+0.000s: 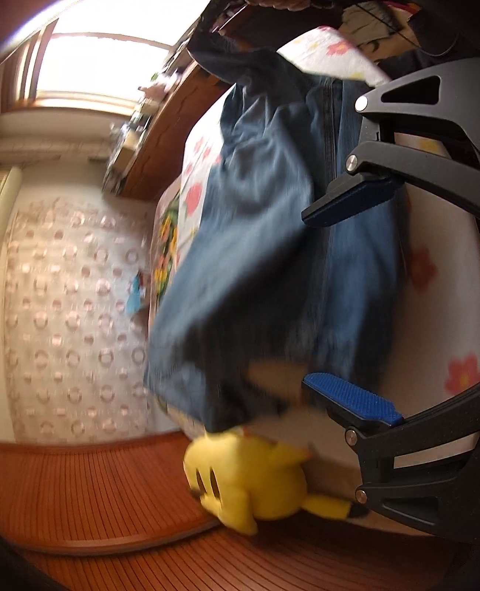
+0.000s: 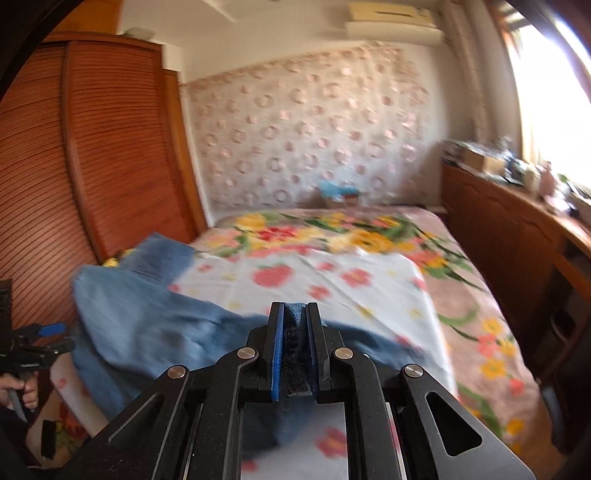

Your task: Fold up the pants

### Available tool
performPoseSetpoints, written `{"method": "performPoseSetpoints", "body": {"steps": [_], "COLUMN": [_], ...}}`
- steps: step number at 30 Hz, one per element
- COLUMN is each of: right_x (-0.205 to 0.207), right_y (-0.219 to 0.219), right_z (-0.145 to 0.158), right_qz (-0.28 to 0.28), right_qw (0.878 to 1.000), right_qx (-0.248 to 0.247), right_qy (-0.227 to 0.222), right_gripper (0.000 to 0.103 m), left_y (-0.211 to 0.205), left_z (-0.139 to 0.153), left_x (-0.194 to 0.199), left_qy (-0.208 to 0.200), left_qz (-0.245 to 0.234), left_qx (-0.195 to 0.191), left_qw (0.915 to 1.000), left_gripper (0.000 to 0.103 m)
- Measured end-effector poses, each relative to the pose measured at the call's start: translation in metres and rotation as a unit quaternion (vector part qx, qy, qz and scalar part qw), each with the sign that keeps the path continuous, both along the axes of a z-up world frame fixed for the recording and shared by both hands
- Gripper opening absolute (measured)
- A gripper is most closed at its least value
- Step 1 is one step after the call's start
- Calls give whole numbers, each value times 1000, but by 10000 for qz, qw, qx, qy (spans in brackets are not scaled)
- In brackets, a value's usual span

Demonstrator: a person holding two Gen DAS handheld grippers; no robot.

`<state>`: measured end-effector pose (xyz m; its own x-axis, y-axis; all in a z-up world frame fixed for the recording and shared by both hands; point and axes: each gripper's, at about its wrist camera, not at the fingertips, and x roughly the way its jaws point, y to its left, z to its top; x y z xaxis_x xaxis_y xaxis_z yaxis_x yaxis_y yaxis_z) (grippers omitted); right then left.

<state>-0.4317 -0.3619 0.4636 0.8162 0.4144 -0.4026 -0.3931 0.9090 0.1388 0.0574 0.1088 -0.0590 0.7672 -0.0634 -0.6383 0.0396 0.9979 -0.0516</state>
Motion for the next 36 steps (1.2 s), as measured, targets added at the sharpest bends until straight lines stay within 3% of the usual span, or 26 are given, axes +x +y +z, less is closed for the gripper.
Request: {"method": "performPoseSetpoints", "body": {"steps": [6,7,11,15,18,25,29,32,35,36], "right_x": [5,7,22,39,50,54,55,60,69,73], "right_y": [43,47,61,65,76,127,167,182,173,166], "right_z": [6,5,4,9,17,42,32,11,-1,-3], "right_qz": [482,530,706,882,1066,2013,2856,3008,2906,2846], "right_qw": [9986,9984,9974,9961,9943,9788,9584,9522,9537,9554], "right_qx": [-125,-132,-128,-48,19,147,-16,-467,-703,-718], "right_qy": [-166,-155,-100,-51,-90,-357,22,240,327,333], "right_gripper": [11,11,11,11,11,11,11,11,28,38], "left_y": [28,28,32,27,24,41,42,38,36,35], "left_z": [-21,-25,-34,-32,-26,-7,-3,-2,-1,-1], "left_x": [0,1,3,-2,-8,-33,-37,-34,-31,-30], "left_qy": [173,205,260,218,156,37,42,69,56,38], "left_qz": [318,303,205,-55,-133,53,119,121,139,138], "left_qx": [-8,-21,-158,-126,-89,-40,-25,41,112,73], "left_qw": [9993,9993,9993,9997,9998,10000,9999,9999,9998,9999], "left_gripper": [80,71,50,19,11,11,11,22,36,48]}}
